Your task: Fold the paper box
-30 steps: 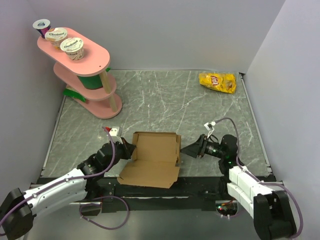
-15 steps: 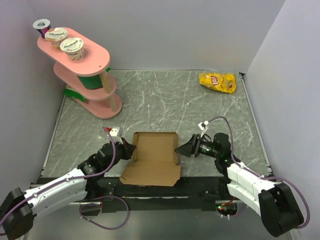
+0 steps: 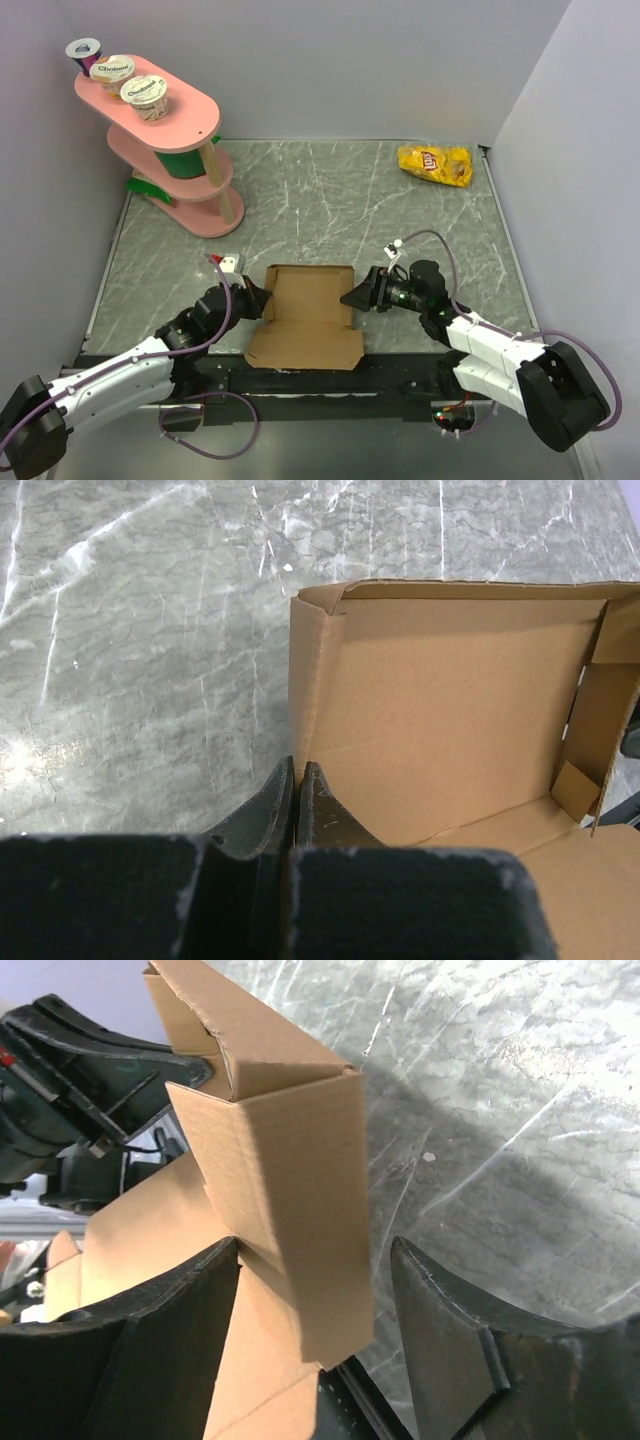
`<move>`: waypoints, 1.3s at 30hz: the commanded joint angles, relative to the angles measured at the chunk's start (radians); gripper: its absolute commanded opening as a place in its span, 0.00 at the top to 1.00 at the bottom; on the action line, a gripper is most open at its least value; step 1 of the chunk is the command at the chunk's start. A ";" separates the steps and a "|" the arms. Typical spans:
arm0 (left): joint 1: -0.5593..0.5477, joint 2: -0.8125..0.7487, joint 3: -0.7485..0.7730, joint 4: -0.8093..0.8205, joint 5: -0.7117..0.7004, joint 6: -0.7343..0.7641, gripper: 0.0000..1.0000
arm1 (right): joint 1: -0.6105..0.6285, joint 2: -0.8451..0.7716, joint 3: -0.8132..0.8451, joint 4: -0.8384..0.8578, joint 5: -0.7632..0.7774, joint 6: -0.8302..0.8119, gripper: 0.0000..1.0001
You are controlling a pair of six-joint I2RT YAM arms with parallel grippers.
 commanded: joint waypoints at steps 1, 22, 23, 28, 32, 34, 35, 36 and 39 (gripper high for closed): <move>0.000 -0.002 0.002 0.056 0.022 -0.012 0.99 | 0.040 0.019 0.073 -0.058 0.097 -0.044 0.30; 0.000 -0.007 0.008 0.046 0.017 -0.005 0.99 | 0.191 0.119 0.232 -0.376 0.443 -0.072 0.70; 0.000 -0.005 0.009 0.046 0.016 -0.003 0.99 | 0.198 0.125 0.255 -0.400 0.481 -0.073 0.73; -0.003 -0.007 0.007 0.054 0.002 0.006 0.99 | 0.243 0.158 0.307 -0.503 0.616 -0.073 0.87; -0.007 -0.015 -0.014 0.114 0.026 0.025 0.99 | 0.258 0.191 0.313 -0.479 0.664 -0.066 0.94; -0.009 -0.002 -0.015 0.123 0.034 0.038 0.99 | 0.260 0.200 0.309 -0.421 0.646 -0.069 0.91; -0.010 0.014 -0.013 0.134 0.040 0.043 0.99 | 0.260 0.206 0.304 -0.390 0.638 -0.072 0.89; -0.012 0.022 -0.013 0.141 0.045 0.051 0.99 | 0.261 0.214 0.304 -0.367 0.625 -0.073 0.89; -0.021 0.051 -0.015 0.164 0.043 0.061 0.99 | 0.266 0.235 0.318 -0.344 0.611 -0.078 0.88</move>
